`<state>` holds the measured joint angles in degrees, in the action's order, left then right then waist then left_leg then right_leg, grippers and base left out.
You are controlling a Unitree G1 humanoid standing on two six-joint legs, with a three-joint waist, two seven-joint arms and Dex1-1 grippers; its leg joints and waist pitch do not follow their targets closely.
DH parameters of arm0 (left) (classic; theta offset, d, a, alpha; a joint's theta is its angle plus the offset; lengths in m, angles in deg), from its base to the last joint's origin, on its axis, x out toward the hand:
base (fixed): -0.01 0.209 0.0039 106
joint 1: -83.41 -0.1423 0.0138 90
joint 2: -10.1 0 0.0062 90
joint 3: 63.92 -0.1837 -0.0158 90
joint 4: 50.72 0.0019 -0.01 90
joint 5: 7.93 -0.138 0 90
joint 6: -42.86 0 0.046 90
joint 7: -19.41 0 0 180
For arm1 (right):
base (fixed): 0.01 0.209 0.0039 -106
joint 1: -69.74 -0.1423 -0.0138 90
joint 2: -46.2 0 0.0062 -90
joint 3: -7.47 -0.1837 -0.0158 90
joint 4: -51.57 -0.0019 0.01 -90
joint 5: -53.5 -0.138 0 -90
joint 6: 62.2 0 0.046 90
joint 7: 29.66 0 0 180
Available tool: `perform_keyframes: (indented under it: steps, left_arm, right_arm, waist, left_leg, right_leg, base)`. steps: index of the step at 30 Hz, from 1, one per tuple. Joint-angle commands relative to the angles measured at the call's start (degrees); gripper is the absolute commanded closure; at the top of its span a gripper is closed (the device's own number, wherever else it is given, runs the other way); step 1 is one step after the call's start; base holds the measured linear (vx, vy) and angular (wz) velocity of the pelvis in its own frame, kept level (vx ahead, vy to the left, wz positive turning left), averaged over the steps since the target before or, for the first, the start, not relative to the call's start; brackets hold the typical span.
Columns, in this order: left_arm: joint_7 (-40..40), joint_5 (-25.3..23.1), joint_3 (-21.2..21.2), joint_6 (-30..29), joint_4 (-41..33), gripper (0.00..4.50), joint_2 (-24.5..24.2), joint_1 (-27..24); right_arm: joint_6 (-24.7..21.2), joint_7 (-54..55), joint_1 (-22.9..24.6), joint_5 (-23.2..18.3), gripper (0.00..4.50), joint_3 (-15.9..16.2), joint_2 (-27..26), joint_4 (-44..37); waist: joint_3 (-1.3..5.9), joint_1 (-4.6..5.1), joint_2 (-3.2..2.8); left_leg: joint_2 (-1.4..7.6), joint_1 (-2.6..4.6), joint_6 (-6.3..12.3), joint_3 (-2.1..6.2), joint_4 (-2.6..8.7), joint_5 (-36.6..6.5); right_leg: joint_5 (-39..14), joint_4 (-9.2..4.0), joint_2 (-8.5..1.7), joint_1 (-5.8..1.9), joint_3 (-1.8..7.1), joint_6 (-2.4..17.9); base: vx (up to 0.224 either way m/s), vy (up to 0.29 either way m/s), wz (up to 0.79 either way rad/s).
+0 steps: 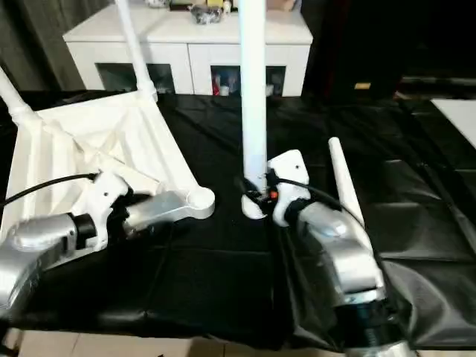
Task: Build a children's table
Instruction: Pick table leg, then insert table leg to table base
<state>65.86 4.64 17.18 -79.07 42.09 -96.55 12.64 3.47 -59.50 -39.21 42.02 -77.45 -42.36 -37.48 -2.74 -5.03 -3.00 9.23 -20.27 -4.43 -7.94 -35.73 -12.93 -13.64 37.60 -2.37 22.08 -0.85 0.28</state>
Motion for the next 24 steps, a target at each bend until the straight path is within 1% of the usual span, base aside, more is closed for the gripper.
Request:
perform_keyframes:
  steps: [1,3,4,5,6,7,8,9,10,11,12,13,14,15,16,18,19,20,22,23,24]
  left_arm:
    - [2.0,-2.4,-1.6,3.4,5.5,0.45,-0.1,2.7]
    - [3.9,-2.9,-2.6,5.6,8.4,0.76,-0.4,4.1]
    - [4.4,-3.1,-2.8,5.9,9.0,0.84,-0.5,4.5]
    - [5.8,-3.3,-3.2,6.3,11.2,0.84,-0.5,5.8]
    - [5.9,-3.2,-3.2,6.3,11.3,0.94,-0.4,5.9]
    - [6.4,-3.1,-3.2,6.3,12.2,1.10,-0.2,6.4]
    - [6.8,-3.2,-3.3,6.8,13.9,1.10,0.0,7.3]
    - [6.9,-3.2,-3.3,6.7,14.1,1.23,0.0,7.4]
    - [8.4,-2.4,-3.5,6.6,16.3,1.29,0.5,8.9]
    - [8.8,-2.2,-3.6,6.7,16.8,1.32,0.7,9.2]
    - [9.4,-2.2,-3.9,6.9,17.6,1.42,0.9,9.6]
    - [10.5,-2.9,-4.6,8.0,19.4,1.56,1.4,10.4]
    - [10.5,-2.9,-4.6,8.0,19.4,1.67,1.4,10.4]
    - [10.7,-3.4,-4.9,9.0,20.7,1.71,1.7,10.8]
    - [10.8,-4.0,-5.2,9.9,22.5,1.82,2.2,11.4]
    - [11.4,-4.3,-5.7,9.8,23.2,2.04,2.2,11.7]
    - [12.1,-4.8,-6.4,9.9,23.8,2.12,2.1,11.9]
    - [12.4,-5.0,-6.7,10.1,24.1,2.12,2.1,11.9]
    - [12.7,-5.8,-7.2,10.2,25.0,2.35,2.0,12.1]
    - [12.7,-6.2,-7.4,10.5,25.7,2.44,2.0,12.4]
    - [12.6,-6.6,-7.4,11.0,26.8,2.44,2.1,12.8]
  right_arm:
    - [0.9,-2.3,-1.4,0.1,2.64,1.0,0.6,-0.3]
    - [0.9,-3.2,-1.4,0.2,2.64,1.2,0.9,-0.2]
    - [0.9,-3.4,-1.4,0.2,2.64,1.3,1.0,-0.1]
    - [0.9,-4.1,-1.3,0.2,2.64,1.5,1.3,-0.2]
    - [0.9,-4.1,-1.3,0.1,2.64,1.5,1.3,-0.2]
    - [0.9,-4.4,-1.1,0.1,2.64,1.6,1.5,-0.3]
    - [1.0,-4.6,-0.7,0.0,2.64,1.7,1.7,-0.6]
    - [1.0,-4.7,-0.7,-0.1,2.64,1.7,1.7,-0.7]
    - [0.8,-5.0,-0.3,-0.5,2.64,1.8,2.0,-1.2]
    - [0.9,-5.1,-0.1,-0.5,2.64,1.9,2.1,-1.3]
    - [0.9,-5.1,0.0,-0.5,2.64,2.0,2.1,-1.4]
    - [1.3,-5.4,0.4,-0.2,2.64,2.1,1.9,-1.5]
    - [1.3,-5.4,0.4,-0.2,2.64,2.1,1.9,-1.5]
    - [1.5,-5.4,0.6,0.0,2.64,2.2,1.8,-1.5]
    - [1.4,-5.4,0.9,0.1,2.64,2.4,1.5,-1.7]
    - [1.0,-5.3,0.8,0.0,2.64,2.5,1.3,-2.0]
    - [0.8,-5.5,0.7,-0.2,2.64,2.7,1.3,-2.3]
    - [0.7,-5.6,0.8,-0.3,2.64,2.8,1.3,-2.5]
    - [0.9,-5.8,0.7,-0.1,2.64,3.2,1.3,-2.5]
    - [1.0,-6.0,0.6,0.0,2.64,3.3,1.4,-2.4]
    - [1.2,-6.2,0.4,0.0,2.64,3.3,1.4,-2.1]
  waist:
    - [3.55,0.13,-0.46]
    - [3.89,0.13,-0.95]
    - [3.94,0.15,-0.85]
    - [3.98,0.28,-1.22]
    - [4.01,0.30,-0.92]
    - [4.01,0.23,-0.90]
    - [4.02,0.16,-1.60]
    - [3.94,0.20,-1.21]
    - [3.86,0.23,-1.14]
    - [3.75,0.20,-1.25]
    - [3.72,0.13,-1.38]
    - [3.52,0.08,-1.57]
    - [3.57,0.07,-1.49]
    - [3.57,0.13,-1.37]
    - [3.58,0.10,-1.26]
    - [3.61,0.18,-1.33]
    - [3.51,0.34,-0.58]
    - [3.54,0.28,-0.96]
    - [3.51,0.42,-1.04]
    - [3.53,0.43,-0.83]
    - [3.52,0.39,-0.89]
  left_leg:
    - [2.03,-0.26,-0.30,0.64,4.20,-3.1]
    - [2.31,-0.23,-0.44,0.80,4.14,-2.3]
    - [2.41,-0.15,-0.50,0.77,4.16,-2.1]
    - [2.41,-0.29,-0.50,0.86,4.13,-1.5]
    - [2.38,-0.13,-0.38,0.64,4.05,-1.7]
    - [2.36,-0.18,-0.25,0.57,4.05,-1.7]
    - [2.40,-0.16,-0.41,0.68,4.00,-2.0]
    - [2.50,-0.12,-0.43,0.59,4.09,-2.8]
    - [2.51,-0.17,-0.43,0.60,4.17,-3.1]
    - [2.45,-0.10,-0.53,0.51,4.20,-3.8]
    - [2.60,0.01,-0.71,0.52,4.22,-4.5]
    - [2.59,-0.10,-0.68,0.53,4.33,-5.1]
    - [2.63,-0.02,-0.74,0.50,4.31,-5.4]
    - [2.70,-0.20,-0.74,0.60,4.41,-5.5]
    - [2.71,-0.19,-0.70,0.56,4.37,-5.4]
    - [2.78,-0.15,-0.40,0.56,4.39,-5.0]
    - [2.81,-0.31,-0.27,0.52,4.51,-4.8]
    - [2.83,-0.25,-0.23,0.57,4.51,-4.7]
    - [2.92,-0.17,-0.11,0.54,4.50,-4.6]
    - [2.90,-0.17,-0.04,0.48,4.49,-4.5]
    - [2.88,-0.23,0.07,0.49,4.48,-4.4]
  right_leg:
    - [5.6,-4.37,-4.09,-2.78,2.44,11.9]
    - [8.5,-3.90,-4.36,-3.03,2.29,12.4]
    - [9.5,-3.87,-4.37,-3.00,2.22,12.7]
    - [11.6,-3.67,-4.37,-3.17,2.12,13.0]
    - [12.5,-3.70,-4.35,-3.11,2.16,13.3]
    - [12.9,-3.72,-4.45,-3.23,2.17,13.7]
    - [12.9,-3.62,-4.57,-3.20,2.17,13.9]
    - [12.3,-3.80,-4.60,-3.27,2.19,14.0]
    - [12.0,-3.85,-4.61,-3.32,2.21,14.1]
    - [10.4,-4.07,-4.61,-3.27,2.24,14.1]
    - [9.1,-4.16,-4.75,-3.24,2.32,14.3]
    - [7.6,-4.38,-4.79,-3.22,2.34,14.3]
    - [7.1,-4.41,-4.83,-3.24,2.36,14.2]
    - [6.6,-4.38,-4.90,-3.43,2.40,14.2]
    - [6.5,-4.42,-4.95,-3.43,2.44,14.1]
    - [5.7,-4.43,-4.95,-3.26,2.46,13.9]
    - [5.7,-4.51,-4.93,-3.42,2.47,13.8]
    - [5.0,-4.47,-4.99,-3.31,2.45,13.6]
    - [4.9,-4.51,-4.96,-3.14,2.48,13.7]
    - [5.0,-4.54,-4.99,-3.19,2.51,13.7]
    - [4.9,-4.55,-5.02,-3.21,2.54,13.7]
  base:
    - [0.000,0.000,0.00]
    - [0.000,0.000,0.00]
    - [0.000,0.000,0.00]
    - [0.000,0.000,0.00]
    - [0.000,0.000,0.00]
    - [0.000,0.000,0.00]
    - [0.000,0.000,0.00]
    - [0.000,0.000,0.00]
    - [0.000,0.000,0.00]
    - [0.000,0.000,0.00]
    - [0.000,0.000,0.00]
    - [0.000,0.000,0.00]
    - [0.000,0.000,0.00]
    - [0.000,0.000,0.00]
    - [0.000,0.000,0.00]
    - [0.000,0.000,0.00]
    - [0.000,0.000,0.00]
    - [0.000,0.000,0.00]
    - [0.000,0.000,0.00]
    - [0.000,0.000,0.00]
    - [0.000,0.000,0.00]
